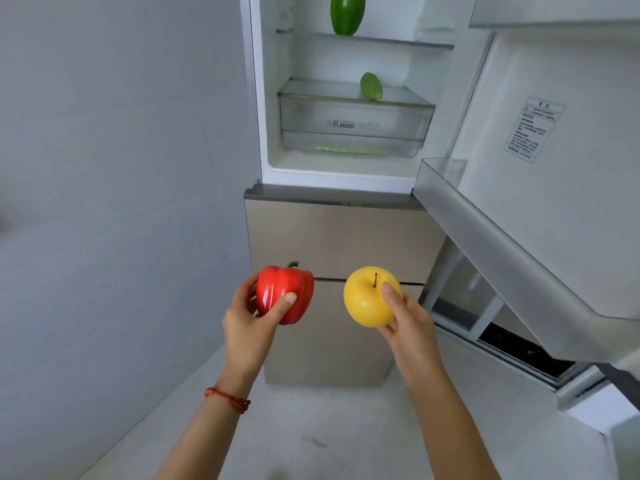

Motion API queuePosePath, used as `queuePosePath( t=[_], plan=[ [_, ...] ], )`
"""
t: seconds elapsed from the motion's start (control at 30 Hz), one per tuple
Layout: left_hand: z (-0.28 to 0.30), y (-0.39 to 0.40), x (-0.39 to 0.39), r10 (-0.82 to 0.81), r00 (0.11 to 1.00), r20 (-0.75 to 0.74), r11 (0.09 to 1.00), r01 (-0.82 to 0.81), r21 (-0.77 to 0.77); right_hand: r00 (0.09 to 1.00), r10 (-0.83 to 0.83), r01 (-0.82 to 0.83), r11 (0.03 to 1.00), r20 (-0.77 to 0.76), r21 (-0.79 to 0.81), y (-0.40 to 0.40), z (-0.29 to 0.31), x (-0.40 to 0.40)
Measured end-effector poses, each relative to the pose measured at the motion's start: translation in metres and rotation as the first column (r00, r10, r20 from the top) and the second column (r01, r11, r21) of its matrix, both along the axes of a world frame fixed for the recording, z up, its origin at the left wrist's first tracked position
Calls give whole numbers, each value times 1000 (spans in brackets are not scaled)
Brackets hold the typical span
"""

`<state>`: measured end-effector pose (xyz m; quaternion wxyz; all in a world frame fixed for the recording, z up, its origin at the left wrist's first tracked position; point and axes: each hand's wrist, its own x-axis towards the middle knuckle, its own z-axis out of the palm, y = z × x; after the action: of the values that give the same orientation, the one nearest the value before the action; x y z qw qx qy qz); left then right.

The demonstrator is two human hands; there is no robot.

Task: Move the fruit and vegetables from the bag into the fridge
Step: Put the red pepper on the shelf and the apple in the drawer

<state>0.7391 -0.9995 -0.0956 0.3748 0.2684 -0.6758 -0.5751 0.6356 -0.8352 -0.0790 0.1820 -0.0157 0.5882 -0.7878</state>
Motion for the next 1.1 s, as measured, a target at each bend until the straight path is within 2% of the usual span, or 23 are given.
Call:
queuePosePath(
  t=[0.37,0.6,0.9,1.1],
  plan=[
    [62,-129,-142,-169,974,-154,982,153,-111,992,-112,105,990,-61,-95,-111,62,-112],
    [107,-162,-226,-192,949,-248,978,165,-128,979,-193,183,974,-62,-133,-144,97,-181],
    [195,-198,-335,-151,894,-422,981,84,-172,996,-87,83,975,-8,-205,-168,111,-280],
    [243,-212,-384,-143,878,-457,972,37,-233,998,-52,44,975,-31,-218,-183,128,-331]
  ],
)
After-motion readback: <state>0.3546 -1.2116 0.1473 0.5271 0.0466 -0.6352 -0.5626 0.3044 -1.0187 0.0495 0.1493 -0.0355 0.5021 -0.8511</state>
